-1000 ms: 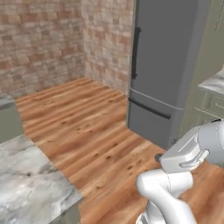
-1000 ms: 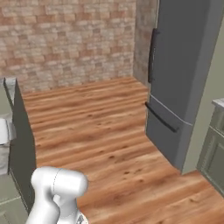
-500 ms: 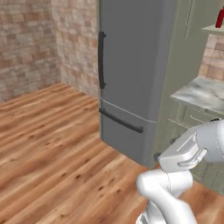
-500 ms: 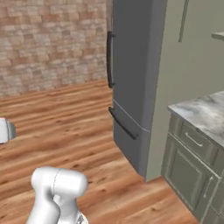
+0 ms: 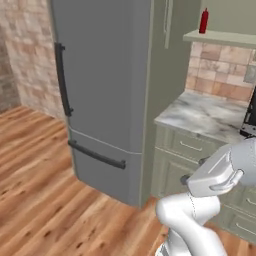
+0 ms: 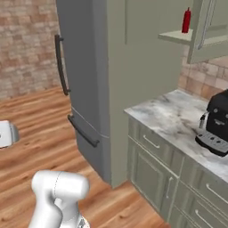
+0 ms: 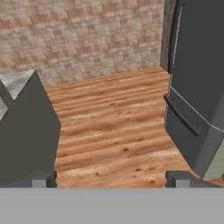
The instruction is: Collect the turmeric, ketchup, and shaker from the cabinet and place them next to the stove.
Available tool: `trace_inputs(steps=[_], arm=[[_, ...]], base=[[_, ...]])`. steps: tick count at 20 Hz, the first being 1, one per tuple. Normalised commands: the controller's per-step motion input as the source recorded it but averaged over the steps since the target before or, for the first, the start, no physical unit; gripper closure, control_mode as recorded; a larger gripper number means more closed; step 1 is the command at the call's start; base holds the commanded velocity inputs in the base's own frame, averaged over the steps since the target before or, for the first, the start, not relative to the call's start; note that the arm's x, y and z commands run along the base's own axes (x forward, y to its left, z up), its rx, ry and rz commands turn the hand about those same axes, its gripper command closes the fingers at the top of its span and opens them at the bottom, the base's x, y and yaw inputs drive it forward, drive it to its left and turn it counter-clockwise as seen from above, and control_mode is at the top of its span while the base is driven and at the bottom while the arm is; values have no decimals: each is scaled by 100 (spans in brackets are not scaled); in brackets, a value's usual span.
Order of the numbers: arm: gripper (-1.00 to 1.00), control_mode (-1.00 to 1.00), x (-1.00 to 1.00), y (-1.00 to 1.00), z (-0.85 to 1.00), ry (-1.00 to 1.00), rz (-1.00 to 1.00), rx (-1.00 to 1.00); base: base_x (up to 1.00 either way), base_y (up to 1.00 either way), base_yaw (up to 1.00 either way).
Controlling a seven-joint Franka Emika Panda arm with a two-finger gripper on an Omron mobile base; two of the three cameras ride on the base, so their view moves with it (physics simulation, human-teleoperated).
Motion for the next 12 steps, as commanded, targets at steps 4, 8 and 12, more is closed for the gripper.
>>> trace_inputs(steps=[4, 8, 12], arm=[[-100, 100, 0, 0, 0, 0, 0, 0], [-100, 100, 0, 0, 0, 0, 0, 0], [-100, 100, 0, 0, 0, 0, 0, 0]], base=[[47, 1, -51], [53, 11, -56], [68, 7, -55]])
